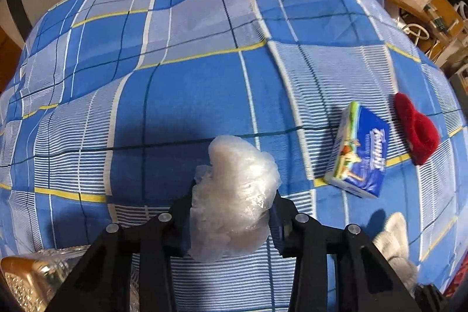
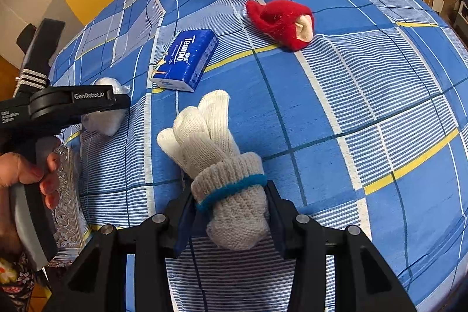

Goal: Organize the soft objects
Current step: 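Grasp the clear bag of white cotton with the left tool while the right holds the glove, then carry the cotton bag into the gold tray and open the left tool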

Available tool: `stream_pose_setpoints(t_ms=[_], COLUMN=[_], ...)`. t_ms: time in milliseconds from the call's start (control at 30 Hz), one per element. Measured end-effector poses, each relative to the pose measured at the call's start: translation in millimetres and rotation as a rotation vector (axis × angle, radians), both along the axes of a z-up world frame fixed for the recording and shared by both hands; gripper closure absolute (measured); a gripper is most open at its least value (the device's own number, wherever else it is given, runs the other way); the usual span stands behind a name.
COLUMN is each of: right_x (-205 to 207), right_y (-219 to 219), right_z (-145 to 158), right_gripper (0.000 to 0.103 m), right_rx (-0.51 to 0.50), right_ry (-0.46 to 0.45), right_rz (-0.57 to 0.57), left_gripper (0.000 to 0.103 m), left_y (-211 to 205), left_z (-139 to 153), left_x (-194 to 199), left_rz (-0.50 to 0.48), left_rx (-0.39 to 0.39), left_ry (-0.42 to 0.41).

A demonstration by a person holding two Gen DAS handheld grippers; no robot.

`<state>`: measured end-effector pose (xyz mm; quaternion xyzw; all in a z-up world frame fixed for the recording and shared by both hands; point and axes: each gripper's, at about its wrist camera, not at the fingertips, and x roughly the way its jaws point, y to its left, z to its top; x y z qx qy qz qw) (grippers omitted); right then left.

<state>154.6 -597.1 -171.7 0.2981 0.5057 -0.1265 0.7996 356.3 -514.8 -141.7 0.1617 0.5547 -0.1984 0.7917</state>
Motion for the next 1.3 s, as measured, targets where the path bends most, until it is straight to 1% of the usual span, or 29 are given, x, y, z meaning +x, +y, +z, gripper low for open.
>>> stream_pose_setpoints(t_ms=[133, 200, 267, 433, 533, 733, 833, 1067, 1200, 1300], right_x=[0, 0, -1, -2, -3, -1, 0, -5, -7, -9], right_y=[3, 5, 7, 7, 8, 13, 14, 14, 14, 13], right_z=[1, 3, 4, 5, 6, 9, 10, 11, 11, 12], right_gripper=[0.058, 0.059, 0.059, 0.059, 0.059, 0.059, 0.059, 0.059, 0.059, 0.059], right_rx=[-0.020, -0.036, -0.050, -0.061, -0.084, -0.111, -0.127, -0.136, -0.137, -0.143], right_ry=[-0.004, -0.009, -0.013, -0.014, -0.015, -0.027, -0.035, -0.036, -0.037, -0.040], right_rz=[0.006, 0.013, 0.014, 0.013, 0.015, 0.032, 0.039, 0.037, 0.032, 0.025], left_gripper=[0.062, 0.062, 0.062, 0.063, 0.063, 0.063, 0.063, 0.063, 0.063, 0.063], left_y=[8, 17, 23, 39, 49, 72, 86, 135, 180, 213], left_z=[28, 45, 56, 80, 97, 142, 158, 195, 219, 232], left_x=[-11, -19, -26, -35, -39, -56, -65, -80, -85, -91], left_rz=[0.022, 0.043, 0.050, 0.056, 0.058, 0.052, 0.042, 0.030, 0.048, 0.061], left_rx=[-0.053, -0.113, -0.141, -0.185, -0.216, -0.262, -0.285, -0.317, -0.342, -0.349], left_ry=[-0.045, -0.061, -0.069, -0.089, -0.096, -0.179, -0.192, -0.237, -0.264, -0.286])
